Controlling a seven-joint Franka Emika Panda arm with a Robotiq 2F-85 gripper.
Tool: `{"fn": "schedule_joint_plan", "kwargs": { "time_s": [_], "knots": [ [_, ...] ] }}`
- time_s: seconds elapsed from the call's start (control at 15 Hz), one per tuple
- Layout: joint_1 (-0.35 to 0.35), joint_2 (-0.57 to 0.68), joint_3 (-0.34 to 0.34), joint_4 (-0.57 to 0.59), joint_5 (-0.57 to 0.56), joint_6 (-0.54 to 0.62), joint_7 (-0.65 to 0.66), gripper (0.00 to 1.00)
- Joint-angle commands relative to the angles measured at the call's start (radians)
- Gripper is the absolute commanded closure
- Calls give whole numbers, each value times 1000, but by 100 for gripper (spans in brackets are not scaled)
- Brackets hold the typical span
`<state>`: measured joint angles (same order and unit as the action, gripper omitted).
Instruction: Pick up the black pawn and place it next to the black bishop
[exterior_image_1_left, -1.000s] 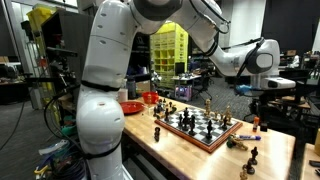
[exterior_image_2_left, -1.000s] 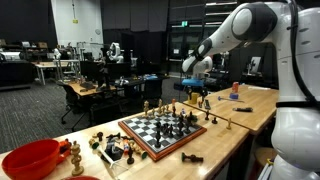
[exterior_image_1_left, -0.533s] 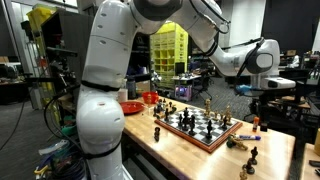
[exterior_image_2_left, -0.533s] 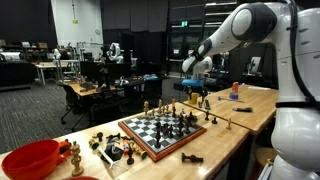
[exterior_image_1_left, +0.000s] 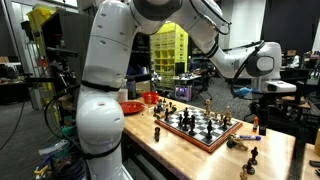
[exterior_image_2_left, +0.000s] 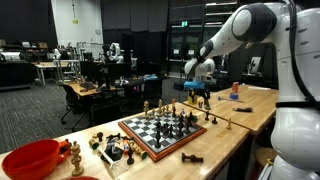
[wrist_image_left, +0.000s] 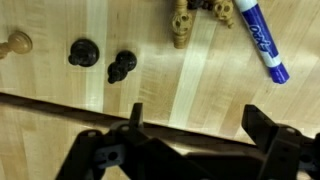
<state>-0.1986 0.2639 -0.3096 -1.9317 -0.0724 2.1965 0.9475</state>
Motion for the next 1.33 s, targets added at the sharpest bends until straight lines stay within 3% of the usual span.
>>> {"fn": "schedule_joint_plan", "kwargs": {
  "time_s": [0.0, 0.4, 0.8, 0.87, 1.0, 1.27],
  "knots": [
    [-22, -42, -23, -80, 33, 14, 67, 0],
    [-53, -67, -43, -186, 101, 80, 90, 0],
    [-59, -65, -34, -211, 187, 109, 80, 0],
    [-60, -62, -36, -209, 191, 117, 78, 25],
    [-61, -61, -41, -204, 191, 131, 81, 32],
    [-62, -71, -58, -209, 165, 152, 93, 64]
  ]
}}
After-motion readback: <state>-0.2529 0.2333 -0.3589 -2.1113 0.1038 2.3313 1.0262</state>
